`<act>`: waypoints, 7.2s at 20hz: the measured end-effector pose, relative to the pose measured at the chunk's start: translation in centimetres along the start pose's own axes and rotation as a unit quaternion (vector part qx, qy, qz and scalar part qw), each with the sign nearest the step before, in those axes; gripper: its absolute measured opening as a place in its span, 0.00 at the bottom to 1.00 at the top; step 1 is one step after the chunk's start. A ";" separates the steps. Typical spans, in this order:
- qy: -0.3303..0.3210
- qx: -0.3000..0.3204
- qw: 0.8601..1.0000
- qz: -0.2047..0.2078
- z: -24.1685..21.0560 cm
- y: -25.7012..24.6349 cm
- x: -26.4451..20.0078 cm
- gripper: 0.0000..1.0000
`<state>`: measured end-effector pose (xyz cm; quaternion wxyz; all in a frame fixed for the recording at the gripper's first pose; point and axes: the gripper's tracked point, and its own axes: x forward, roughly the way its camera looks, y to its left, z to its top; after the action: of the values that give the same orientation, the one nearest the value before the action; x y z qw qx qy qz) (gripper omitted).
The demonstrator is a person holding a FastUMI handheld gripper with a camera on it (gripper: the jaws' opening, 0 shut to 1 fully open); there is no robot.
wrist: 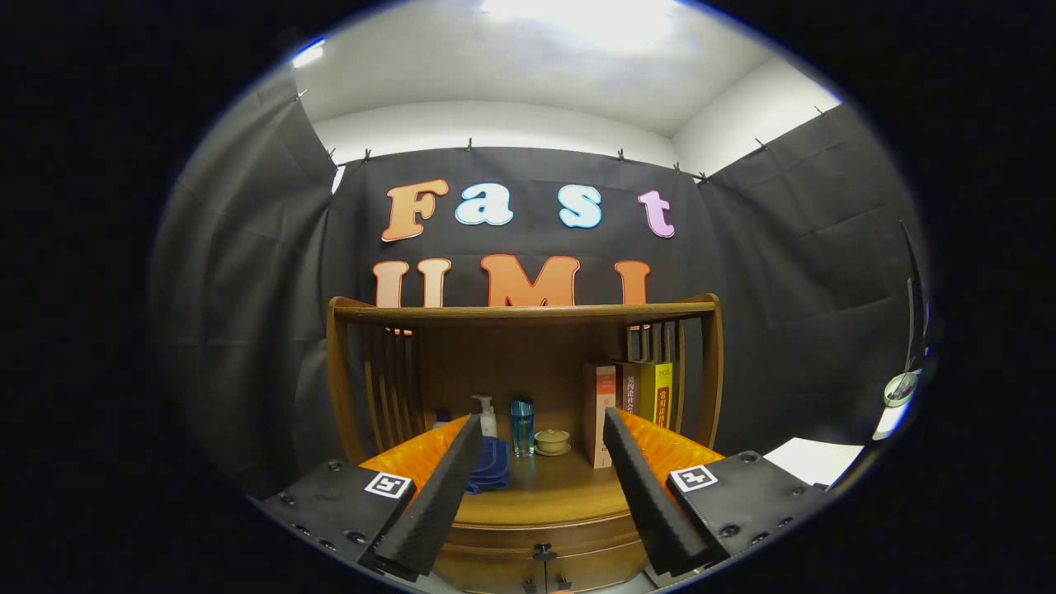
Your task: Pull open the drawer, take out the items inside it, and place them on the countertop above the cabinet.
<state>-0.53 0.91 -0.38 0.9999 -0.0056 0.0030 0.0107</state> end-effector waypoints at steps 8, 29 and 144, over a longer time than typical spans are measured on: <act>0.004 0.001 1.000 0.006 -1.6 0.2 0.4 0.98; 0.048 0.004 0.999 0.025 -11.7 1.2 1.2 0.98; 0.257 -0.017 0.966 0.019 -28.0 -0.8 -3.7 0.99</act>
<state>-4.36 -0.23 -28.37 0.9649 -0.0249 0.2598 0.0278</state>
